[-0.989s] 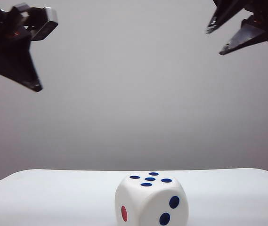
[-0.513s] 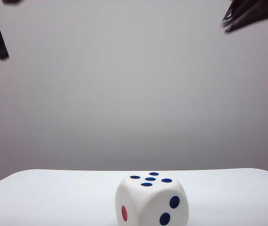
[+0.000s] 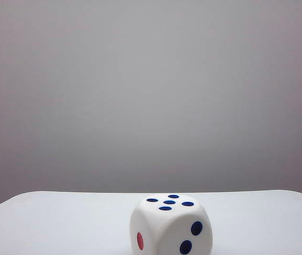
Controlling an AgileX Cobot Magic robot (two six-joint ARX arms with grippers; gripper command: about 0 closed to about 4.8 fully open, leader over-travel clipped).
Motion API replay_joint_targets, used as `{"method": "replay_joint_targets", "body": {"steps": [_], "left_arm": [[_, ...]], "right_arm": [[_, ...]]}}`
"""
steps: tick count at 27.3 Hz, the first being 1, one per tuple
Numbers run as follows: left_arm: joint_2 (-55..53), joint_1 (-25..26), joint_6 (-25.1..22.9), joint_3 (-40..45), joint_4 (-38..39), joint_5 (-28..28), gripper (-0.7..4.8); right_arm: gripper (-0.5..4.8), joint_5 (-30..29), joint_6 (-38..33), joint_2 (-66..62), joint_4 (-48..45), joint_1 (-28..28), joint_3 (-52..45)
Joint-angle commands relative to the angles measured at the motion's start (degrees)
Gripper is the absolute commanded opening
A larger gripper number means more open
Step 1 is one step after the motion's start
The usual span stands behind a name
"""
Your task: Pick up the dice on the table and roll the dice.
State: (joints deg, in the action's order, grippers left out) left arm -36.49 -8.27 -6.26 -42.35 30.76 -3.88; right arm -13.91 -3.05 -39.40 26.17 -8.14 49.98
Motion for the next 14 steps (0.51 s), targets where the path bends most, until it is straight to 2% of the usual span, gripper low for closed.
{"method": "replay_joint_targets", "body": {"steps": [1,5,7,13,14], "left_arm": [[5.1,2.2,1.3,4.7,-6.8,1.0,-0.05],[14.7,3.4,8.2,14.5,-16.7,2.6,-0.05],[20.6,3.3,8.6,20.0,-22.3,2.6,-0.05],[28.7,3.3,8.9,26.8,-23.2,2.8,-0.05],[29.6,3.3,10.1,27.9,-23.9,2.8,-0.05]], "right_arm": [[-0.08,3.0,-3.2,4.6,-9.8,0.0,-4.5],[-0.08,7.0,-5.7,12.0,-21.2,0.0,-15.7],[-0.08,10.7,-6.0,16.5,-25.6,0.0,-22.7],[-0.08,11.4,-7.8,23.0,-34.0,0.0,-35.2],[-0.08,11.5,-8.6,24.1,-34.9,0.0,-36.8]]}}
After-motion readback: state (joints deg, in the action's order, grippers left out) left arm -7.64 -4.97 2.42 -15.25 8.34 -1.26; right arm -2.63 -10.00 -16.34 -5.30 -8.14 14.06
